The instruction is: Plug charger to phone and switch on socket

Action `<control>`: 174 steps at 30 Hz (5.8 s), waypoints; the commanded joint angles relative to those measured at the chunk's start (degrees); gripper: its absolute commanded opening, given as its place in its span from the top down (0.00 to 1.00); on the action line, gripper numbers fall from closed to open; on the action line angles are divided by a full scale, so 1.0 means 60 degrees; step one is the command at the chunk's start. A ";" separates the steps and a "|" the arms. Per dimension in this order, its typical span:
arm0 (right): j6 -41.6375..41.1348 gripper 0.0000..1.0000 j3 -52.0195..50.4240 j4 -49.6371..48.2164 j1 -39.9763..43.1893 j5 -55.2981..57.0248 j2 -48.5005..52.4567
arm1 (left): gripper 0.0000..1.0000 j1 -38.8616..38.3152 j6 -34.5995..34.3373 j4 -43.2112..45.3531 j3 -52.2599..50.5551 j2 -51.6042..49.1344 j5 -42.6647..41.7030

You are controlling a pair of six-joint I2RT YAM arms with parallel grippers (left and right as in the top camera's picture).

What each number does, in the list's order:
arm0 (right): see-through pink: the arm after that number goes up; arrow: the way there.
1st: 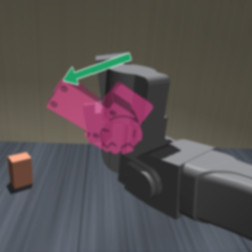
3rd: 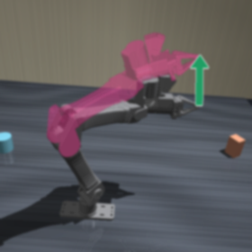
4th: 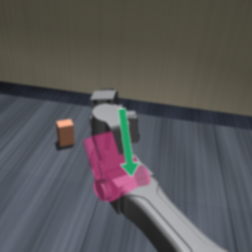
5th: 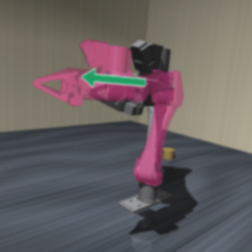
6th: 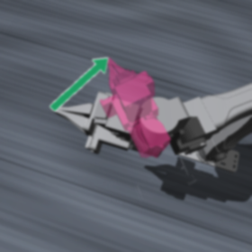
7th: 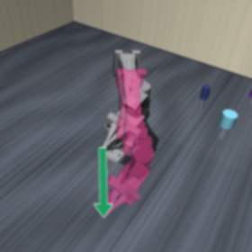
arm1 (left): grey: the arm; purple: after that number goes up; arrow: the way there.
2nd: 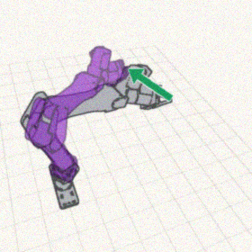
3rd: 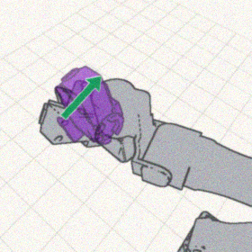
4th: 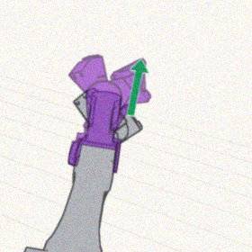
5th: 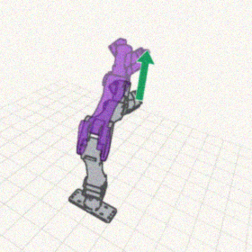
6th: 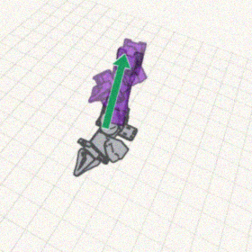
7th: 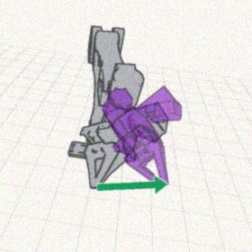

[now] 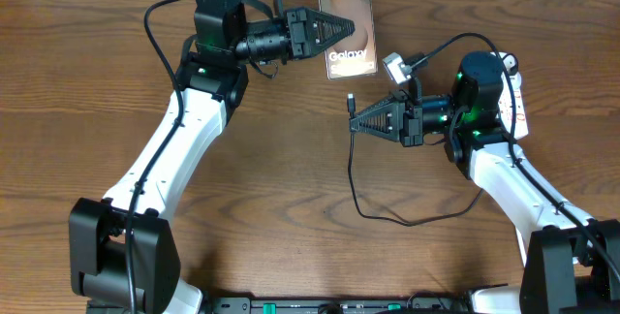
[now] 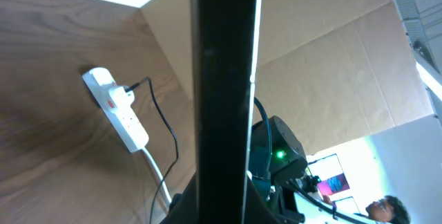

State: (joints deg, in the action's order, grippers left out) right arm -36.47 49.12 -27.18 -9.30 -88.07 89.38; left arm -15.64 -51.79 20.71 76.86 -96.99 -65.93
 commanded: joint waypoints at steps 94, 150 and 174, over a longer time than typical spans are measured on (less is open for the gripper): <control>-0.3213 0.99 0.0084 -0.4109 -0.0018 0.2091 -0.0113 | 0.93 -0.0259 0.1428 0.0138 0.0193 0.0233 -0.2452; -0.4098 0.96 0.0080 -0.5220 -0.0109 0.2324 -0.0113 | 0.28 -0.0087 0.1450 -0.0433 0.0040 0.0233 -0.2397; 0.0922 0.96 0.0080 0.2750 -0.0109 0.3370 -0.0102 | 0.03 0.1960 0.1450 -0.0437 0.0040 0.0233 -0.2339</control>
State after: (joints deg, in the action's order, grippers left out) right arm -41.80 48.77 -14.31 -9.61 -71.72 89.52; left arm -4.05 -43.46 17.98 77.12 -96.36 -79.37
